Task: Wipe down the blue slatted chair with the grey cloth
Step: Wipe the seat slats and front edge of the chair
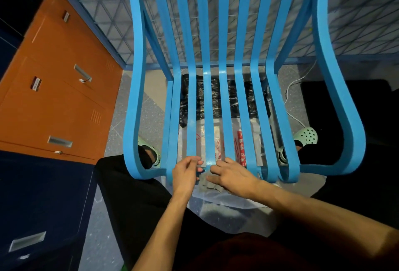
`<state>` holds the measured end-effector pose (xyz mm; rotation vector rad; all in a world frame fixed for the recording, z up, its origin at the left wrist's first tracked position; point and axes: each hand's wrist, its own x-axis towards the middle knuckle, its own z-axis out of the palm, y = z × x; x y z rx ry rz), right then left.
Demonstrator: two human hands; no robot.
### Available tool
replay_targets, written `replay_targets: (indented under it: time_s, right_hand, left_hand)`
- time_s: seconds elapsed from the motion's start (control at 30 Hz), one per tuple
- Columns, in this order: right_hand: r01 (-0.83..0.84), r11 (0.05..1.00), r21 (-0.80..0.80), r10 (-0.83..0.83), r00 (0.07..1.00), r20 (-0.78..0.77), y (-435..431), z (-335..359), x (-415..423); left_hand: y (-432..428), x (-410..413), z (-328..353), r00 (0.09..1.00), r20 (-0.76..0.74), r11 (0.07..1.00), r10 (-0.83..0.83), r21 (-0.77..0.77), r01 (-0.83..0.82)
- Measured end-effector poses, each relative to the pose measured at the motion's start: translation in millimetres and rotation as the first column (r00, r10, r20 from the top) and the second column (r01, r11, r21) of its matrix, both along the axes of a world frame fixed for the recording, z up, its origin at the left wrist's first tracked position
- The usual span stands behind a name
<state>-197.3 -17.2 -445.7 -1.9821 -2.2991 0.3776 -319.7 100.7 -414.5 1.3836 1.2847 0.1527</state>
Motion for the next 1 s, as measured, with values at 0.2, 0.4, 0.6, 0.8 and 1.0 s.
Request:
replay_targets:
  time_s: [0.2,0.4,0.6,0.8,1.0]
  right_hand:
    - [0.195,0.979,-0.058,-0.2,0.976,-0.089,11.5,7.2,16.0]
    - [0.359,0.925,-0.123,-0.373,0.92,-0.123,16.2,14.2,12.4]
    - [0.219,0.972,-0.08,-0.228,0.965,-0.132,-3.9,7.4,-3.0]
    - [0.3,0.946,-0.123,-0.318,0.932,-0.173,-3.0,12.0,-5.2]
    - [0.379,0.919,-0.106,-0.392,0.902,-0.179,11.8,11.4,6.7]
  left_hand:
    - [4.6,-2.8,-3.3,1.0,-0.001,1.0,0.005,-0.016,-0.005]
    - [2.5,-5.4,-5.0,1.0,0.017,1.0,0.008,-0.025,-0.007]
    - [2.4,-1.8,-4.4,1.0,0.019,1.0,-0.023,0.015,0.023]
    - [-5.3,-5.1,-9.0,0.991,-0.026,0.991,-0.13,0.025,0.131]
    - [-8.8,2.7,4.0,0.955,-0.071,0.949,-0.288,0.108,0.295]
